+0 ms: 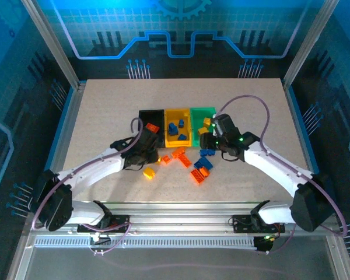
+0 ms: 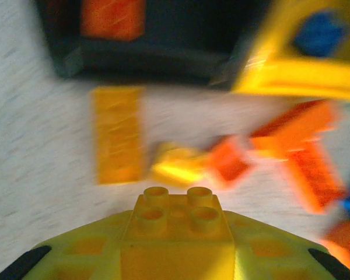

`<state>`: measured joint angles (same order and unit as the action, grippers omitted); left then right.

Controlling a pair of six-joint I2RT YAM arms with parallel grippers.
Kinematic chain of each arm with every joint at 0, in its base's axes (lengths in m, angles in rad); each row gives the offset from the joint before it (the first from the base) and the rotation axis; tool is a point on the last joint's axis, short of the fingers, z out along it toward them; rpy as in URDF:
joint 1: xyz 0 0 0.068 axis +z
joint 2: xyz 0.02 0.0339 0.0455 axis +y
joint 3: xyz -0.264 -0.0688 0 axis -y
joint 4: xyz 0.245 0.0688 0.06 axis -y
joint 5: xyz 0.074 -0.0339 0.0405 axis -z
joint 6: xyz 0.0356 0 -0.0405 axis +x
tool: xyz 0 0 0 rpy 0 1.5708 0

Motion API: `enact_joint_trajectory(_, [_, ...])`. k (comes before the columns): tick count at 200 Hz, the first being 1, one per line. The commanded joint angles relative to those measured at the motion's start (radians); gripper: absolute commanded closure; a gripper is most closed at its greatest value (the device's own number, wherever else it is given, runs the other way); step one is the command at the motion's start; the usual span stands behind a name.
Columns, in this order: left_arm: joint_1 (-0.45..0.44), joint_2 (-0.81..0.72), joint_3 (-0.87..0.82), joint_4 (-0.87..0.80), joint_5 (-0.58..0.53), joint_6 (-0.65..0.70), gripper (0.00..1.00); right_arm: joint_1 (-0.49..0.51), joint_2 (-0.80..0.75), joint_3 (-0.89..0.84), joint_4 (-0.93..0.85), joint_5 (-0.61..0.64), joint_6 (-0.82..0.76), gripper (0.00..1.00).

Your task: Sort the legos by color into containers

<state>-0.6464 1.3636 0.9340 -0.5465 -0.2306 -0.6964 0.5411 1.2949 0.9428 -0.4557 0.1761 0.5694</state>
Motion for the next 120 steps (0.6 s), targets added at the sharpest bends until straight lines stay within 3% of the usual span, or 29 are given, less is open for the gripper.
enact_joint_trajectory(1, [-0.079, 0.148, 0.177, 0.012, 0.000, 0.033, 0.66, -0.042, -0.071, -0.053, -0.027, 0.023, 0.028, 0.41])
enact_joint_trajectory(35, [-0.128, 0.434, 0.514, 0.039, 0.063, 0.069, 0.66, -0.085, -0.148, -0.120, -0.067, 0.023, 0.027, 0.41])
enact_joint_trajectory(89, [-0.128, 0.784, 0.963, -0.055, 0.045, 0.115, 0.66, -0.113, -0.224, -0.174, -0.108, 0.010, 0.018, 0.41])
enact_joint_trajectory(120, [-0.125, 0.896, 1.127, -0.100, 0.039, 0.112, 0.48, -0.121, -0.248, -0.188, -0.109, -0.011, 0.011, 0.41])
